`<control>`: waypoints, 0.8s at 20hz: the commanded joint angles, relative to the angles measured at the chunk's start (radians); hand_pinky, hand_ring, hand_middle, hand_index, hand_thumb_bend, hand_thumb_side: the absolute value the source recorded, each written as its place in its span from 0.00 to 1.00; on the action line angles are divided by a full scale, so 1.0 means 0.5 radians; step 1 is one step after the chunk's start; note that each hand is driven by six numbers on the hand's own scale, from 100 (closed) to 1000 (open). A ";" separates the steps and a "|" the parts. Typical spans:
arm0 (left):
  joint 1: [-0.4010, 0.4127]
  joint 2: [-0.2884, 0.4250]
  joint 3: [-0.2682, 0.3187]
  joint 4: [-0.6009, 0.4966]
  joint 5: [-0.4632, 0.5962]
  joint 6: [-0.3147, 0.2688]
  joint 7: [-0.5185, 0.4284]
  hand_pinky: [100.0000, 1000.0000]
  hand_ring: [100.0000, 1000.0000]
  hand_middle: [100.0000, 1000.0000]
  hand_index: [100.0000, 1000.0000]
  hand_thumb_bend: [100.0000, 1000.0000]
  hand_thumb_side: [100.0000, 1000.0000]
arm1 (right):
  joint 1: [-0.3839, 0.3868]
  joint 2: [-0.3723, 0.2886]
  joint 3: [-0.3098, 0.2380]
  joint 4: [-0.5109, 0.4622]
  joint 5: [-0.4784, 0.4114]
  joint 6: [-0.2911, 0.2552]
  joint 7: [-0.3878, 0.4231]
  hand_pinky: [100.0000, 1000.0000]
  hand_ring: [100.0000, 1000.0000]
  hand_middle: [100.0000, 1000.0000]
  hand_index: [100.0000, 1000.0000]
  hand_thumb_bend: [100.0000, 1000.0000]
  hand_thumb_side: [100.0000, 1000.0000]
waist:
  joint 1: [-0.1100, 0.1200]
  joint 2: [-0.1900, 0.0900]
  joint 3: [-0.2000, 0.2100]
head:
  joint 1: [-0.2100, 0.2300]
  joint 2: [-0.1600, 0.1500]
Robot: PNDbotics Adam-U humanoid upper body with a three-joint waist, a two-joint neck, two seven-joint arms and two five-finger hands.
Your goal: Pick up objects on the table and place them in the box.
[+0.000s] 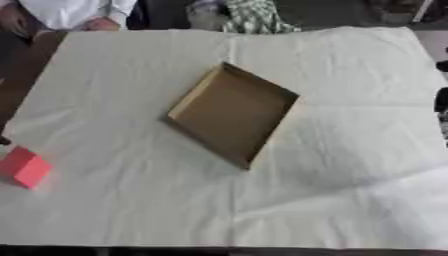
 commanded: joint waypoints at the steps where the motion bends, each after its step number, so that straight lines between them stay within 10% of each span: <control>1: -0.057 0.033 0.006 0.014 0.017 -0.022 0.014 0.69 0.79 0.79 0.90 0.47 0.00 | -0.018 -0.019 -0.008 -0.030 -0.015 -0.001 0.010 0.87 0.79 0.84 0.79 0.00 0.86 | 0.002 -0.017 -0.004 | 0.008 0.001; 16: -0.266 -0.076 -0.086 0.252 -0.050 -0.106 -0.148 0.69 0.79 0.78 0.88 0.45 0.00 | -0.035 0.007 0.000 -0.030 -0.029 0.001 0.024 0.87 0.78 0.84 0.79 0.00 0.86 | 0.007 0.001 -0.035 | 0.022 0.001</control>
